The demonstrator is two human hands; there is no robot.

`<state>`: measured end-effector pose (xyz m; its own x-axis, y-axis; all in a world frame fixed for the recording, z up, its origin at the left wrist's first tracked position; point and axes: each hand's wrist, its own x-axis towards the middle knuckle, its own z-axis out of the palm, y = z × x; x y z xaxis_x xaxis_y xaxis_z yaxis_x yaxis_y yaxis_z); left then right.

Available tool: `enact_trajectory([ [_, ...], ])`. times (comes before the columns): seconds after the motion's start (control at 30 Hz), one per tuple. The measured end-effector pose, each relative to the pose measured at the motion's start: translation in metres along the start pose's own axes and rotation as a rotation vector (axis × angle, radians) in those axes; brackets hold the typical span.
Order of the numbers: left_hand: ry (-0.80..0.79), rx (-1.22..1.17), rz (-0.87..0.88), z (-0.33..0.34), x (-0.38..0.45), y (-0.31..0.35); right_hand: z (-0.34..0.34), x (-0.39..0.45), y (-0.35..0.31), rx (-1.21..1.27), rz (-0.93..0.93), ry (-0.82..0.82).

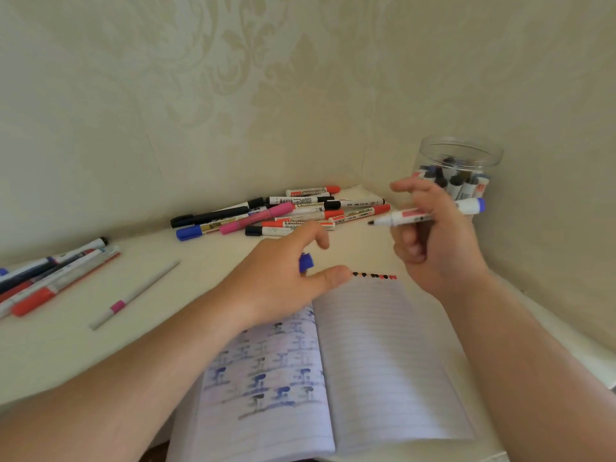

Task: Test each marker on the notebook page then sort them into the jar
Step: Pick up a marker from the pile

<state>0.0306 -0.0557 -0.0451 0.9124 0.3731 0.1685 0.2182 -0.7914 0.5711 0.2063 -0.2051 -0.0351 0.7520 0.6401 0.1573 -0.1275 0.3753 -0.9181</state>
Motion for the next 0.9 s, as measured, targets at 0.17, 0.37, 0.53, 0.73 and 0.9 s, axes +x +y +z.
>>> enact_trajectory([
  [0.17, -0.095, 0.354, 0.051, 0.004, -0.024, -0.026, 0.006, 0.001, 0.007, -0.105, 0.062, 0.028],
  [0.37, -0.101, 0.440, 0.157, 0.006, -0.027, -0.039, 0.023, -0.013, 0.027, -0.417, 0.062, -0.077],
  [0.53, -0.126, 0.409, 0.124, 0.003, -0.027, -0.033, 0.033, -0.021, 0.031, -0.680, 0.047, -0.094],
  [0.73, -0.196, 0.424, 0.099, 0.001, -0.023, -0.028, 0.037, -0.022, 0.037, -0.773, 0.109, -0.071],
  [0.9, -0.176, 0.423, 0.106, 0.002, -0.025, -0.030, 0.036, -0.017, 0.042, -0.725, 0.170, -0.037],
])
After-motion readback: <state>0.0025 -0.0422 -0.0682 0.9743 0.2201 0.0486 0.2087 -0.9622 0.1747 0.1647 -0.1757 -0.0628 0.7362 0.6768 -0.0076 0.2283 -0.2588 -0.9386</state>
